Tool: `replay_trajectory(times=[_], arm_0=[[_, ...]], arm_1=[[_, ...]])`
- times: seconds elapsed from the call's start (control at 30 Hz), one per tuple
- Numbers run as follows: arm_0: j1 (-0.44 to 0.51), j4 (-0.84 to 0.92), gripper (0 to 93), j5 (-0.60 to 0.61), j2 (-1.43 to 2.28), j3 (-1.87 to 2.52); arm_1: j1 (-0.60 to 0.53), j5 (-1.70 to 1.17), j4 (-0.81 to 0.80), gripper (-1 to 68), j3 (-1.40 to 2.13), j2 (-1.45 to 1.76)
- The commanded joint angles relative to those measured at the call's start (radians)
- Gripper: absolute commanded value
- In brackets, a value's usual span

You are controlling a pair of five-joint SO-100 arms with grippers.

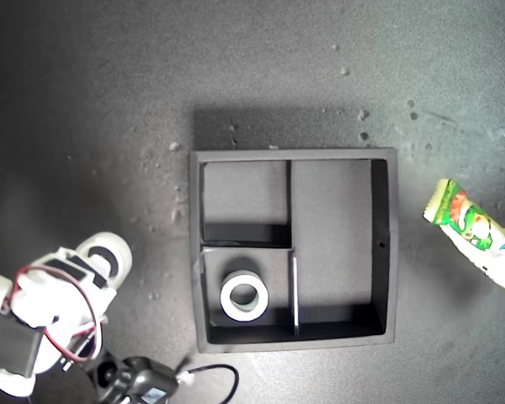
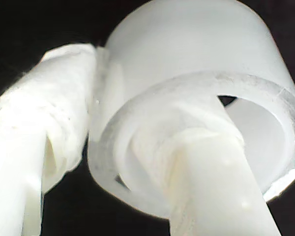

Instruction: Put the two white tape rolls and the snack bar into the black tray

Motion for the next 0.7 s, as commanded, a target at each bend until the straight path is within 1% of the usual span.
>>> replay_trajectory(times=[0.0,0.1,0.17,0.23,0.33,0.43,0.53,0.67], arm_0=[[-0.107,0.107,0.1,0.213,-0.023,-0.295],[-0.195,0.164,0.1,0.356,-0.124,-0.520],[-0.232,0.232,0.1,0.416,-0.224,-0.693],[-0.252,0.313,0.1,0.453,-0.344,-0.879],[-0.273,0.313,0.1,0.491,-0.399,-0.934],[-0.291,0.313,0.1,0.511,-0.422,-0.923],[-0.295,0.313,0.1,0.515,-0.449,-0.920],[-0.282,0.313,0.1,0.525,-0.532,-0.957]], arm_1=[[-0.006,-0.123,-0.101,-0.3,0.098,0.031],[-0.008,-0.049,-0.057,-0.3,0.081,0.029],[-0.002,-0.014,0.034,-0.3,0.023,0.018],[0.006,0.025,0.126,-0.3,-0.032,0.018],[0.018,0.094,0.238,0.5,-0.087,0.023],[0.035,0.107,0.276,0.3,-0.130,0.020],[0.071,0.023,0.319,-0.7,-0.195,0.009],[0.238,-0.529,0.276,-1.0,-0.253,0.012]])
